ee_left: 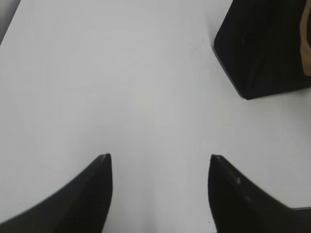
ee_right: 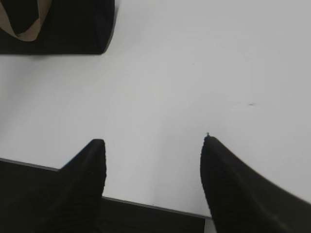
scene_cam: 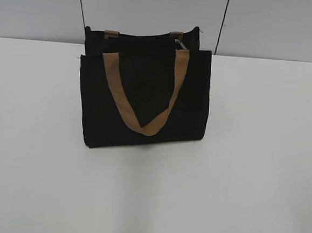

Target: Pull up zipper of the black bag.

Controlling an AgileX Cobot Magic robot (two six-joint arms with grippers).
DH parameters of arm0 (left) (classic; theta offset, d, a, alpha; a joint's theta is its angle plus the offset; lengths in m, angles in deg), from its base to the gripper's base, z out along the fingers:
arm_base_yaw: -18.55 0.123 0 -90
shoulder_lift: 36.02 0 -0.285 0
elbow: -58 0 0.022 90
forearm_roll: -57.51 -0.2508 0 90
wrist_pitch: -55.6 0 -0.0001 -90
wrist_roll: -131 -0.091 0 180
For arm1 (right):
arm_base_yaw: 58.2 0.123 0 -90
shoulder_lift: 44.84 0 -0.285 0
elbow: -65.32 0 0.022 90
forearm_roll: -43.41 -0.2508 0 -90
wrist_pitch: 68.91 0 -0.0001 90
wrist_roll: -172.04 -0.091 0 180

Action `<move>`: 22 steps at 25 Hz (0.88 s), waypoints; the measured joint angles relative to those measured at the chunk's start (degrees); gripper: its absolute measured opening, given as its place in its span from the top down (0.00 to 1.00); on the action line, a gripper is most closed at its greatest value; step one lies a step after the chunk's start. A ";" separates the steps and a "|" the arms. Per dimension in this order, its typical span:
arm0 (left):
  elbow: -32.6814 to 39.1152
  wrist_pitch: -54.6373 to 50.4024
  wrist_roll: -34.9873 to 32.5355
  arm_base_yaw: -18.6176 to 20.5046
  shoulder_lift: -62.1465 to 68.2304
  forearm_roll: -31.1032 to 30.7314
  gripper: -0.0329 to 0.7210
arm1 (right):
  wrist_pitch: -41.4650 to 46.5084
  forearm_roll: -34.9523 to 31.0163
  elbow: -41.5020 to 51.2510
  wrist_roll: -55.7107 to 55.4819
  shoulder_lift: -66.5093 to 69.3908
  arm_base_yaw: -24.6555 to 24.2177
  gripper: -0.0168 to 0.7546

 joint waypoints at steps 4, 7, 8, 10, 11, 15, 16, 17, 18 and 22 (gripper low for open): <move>0.00 0.00 0.00 0.93 0.00 0.00 0.34 | 0.00 0.00 0.00 -0.05 0.00 -1.51 0.37; 0.00 0.00 0.00 1.08 0.00 0.00 0.34 | 0.00 0.00 0.00 -0.05 0.00 -1.55 0.37; 0.00 0.00 0.00 1.08 0.00 0.00 0.34 | 0.00 0.00 0.00 -0.05 0.00 -1.55 0.37; 0.00 0.00 0.00 1.08 -0.21 0.00 0.34 | 0.00 0.00 0.00 -0.05 -0.12 -1.55 0.37; 0.00 0.00 0.00 1.08 -0.51 0.00 0.34 | 0.00 0.00 0.05 -0.05 -0.42 -1.55 0.37; 0.00 0.00 0.00 1.22 -3.66 0.00 0.34 | 0.00 0.00 0.05 -0.05 -1.18 -1.55 0.37; 0.00 0.00 0.00 1.36 -4.68 0.00 0.34 | 0.00 0.00 0.05 -0.05 -1.18 -1.55 0.37; 0.00 -0.05 0.00 1.44 -5.66 0.00 0.34 | 0.00 -0.11 0.05 -0.05 -1.18 -1.58 0.37; 0.00 0.00 0.00 1.49 -6.20 0.00 0.34 | 0.00 -0.10 0.05 -0.05 -1.18 -1.62 0.37; 0.00 0.00 0.00 2.11 -6.29 0.00 0.34 | 0.00 -0.15 0.05 -0.05 -1.18 -1.62 0.37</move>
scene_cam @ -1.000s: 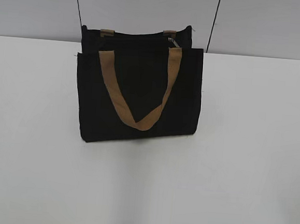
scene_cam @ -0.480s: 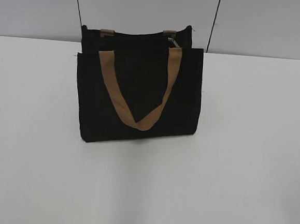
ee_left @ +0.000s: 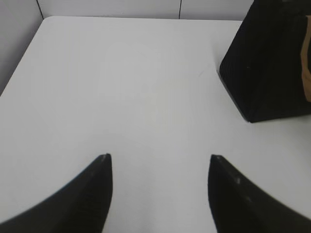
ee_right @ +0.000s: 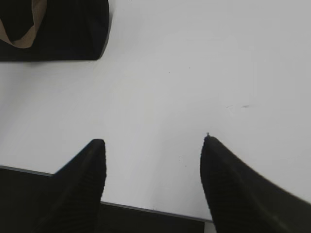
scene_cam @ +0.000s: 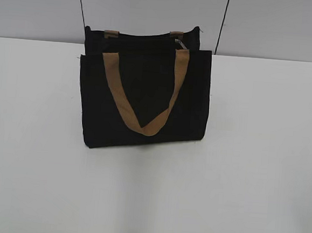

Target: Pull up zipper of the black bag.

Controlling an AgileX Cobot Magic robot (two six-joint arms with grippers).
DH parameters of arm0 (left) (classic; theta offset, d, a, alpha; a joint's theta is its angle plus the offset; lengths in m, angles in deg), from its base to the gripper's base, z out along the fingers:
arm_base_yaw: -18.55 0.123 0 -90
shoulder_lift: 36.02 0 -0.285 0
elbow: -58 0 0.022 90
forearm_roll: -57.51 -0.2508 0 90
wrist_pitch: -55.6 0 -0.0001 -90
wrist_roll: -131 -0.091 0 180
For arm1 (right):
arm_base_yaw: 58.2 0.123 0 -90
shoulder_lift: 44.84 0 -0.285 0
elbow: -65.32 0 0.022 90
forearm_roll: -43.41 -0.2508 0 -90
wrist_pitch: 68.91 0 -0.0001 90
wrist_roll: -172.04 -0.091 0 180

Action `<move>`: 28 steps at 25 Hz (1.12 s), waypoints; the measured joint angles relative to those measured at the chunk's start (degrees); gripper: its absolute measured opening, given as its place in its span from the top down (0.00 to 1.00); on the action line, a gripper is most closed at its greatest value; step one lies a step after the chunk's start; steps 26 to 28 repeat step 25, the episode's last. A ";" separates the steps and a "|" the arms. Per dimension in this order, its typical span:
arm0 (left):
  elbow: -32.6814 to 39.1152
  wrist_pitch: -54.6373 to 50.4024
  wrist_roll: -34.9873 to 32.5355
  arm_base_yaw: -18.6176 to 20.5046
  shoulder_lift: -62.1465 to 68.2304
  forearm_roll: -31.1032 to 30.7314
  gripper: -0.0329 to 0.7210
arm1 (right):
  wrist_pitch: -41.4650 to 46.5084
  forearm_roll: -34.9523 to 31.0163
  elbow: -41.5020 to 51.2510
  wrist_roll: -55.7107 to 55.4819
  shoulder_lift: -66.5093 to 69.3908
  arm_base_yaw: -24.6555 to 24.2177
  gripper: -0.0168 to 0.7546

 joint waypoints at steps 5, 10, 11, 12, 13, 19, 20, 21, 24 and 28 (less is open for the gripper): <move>0.00 0.00 0.00 1.67 0.00 0.00 0.34 | 0.00 0.00 0.00 0.00 0.00 0.00 0.37; 0.00 0.00 0.00 4.23 0.00 0.00 0.34 | 0.00 0.00 0.00 0.00 0.00 0.00 0.37; 0.00 0.00 0.00 4.75 0.00 0.00 0.34 | 0.00 0.00 0.00 0.00 0.00 0.00 0.37; 0.00 0.00 0.00 5.21 0.00 0.00 0.34 | 0.00 0.00 0.00 0.00 0.00 0.00 0.37; 0.00 0.00 0.00 5.50 0.00 0.00 0.34 | 0.00 0.00 0.00 0.00 0.00 0.00 0.37; 0.00 0.00 0.00 5.96 0.00 0.00 0.34 | 0.00 0.00 0.00 0.00 0.00 0.00 0.37; 0.00 0.00 0.00 5.96 0.00 0.00 0.34 | 0.00 0.00 0.00 0.00 0.00 0.00 0.37; 0.00 0.00 0.00 5.96 0.00 0.00 0.34 | 0.00 0.00 0.00 0.00 0.00 0.00 0.37; 0.00 0.00 0.00 5.96 0.00 0.00 0.34 | 0.00 0.00 0.00 0.00 0.00 0.00 0.37; 0.00 0.00 0.00 5.96 0.00 0.00 0.34 | 0.00 0.00 0.00 0.00 0.00 0.00 0.37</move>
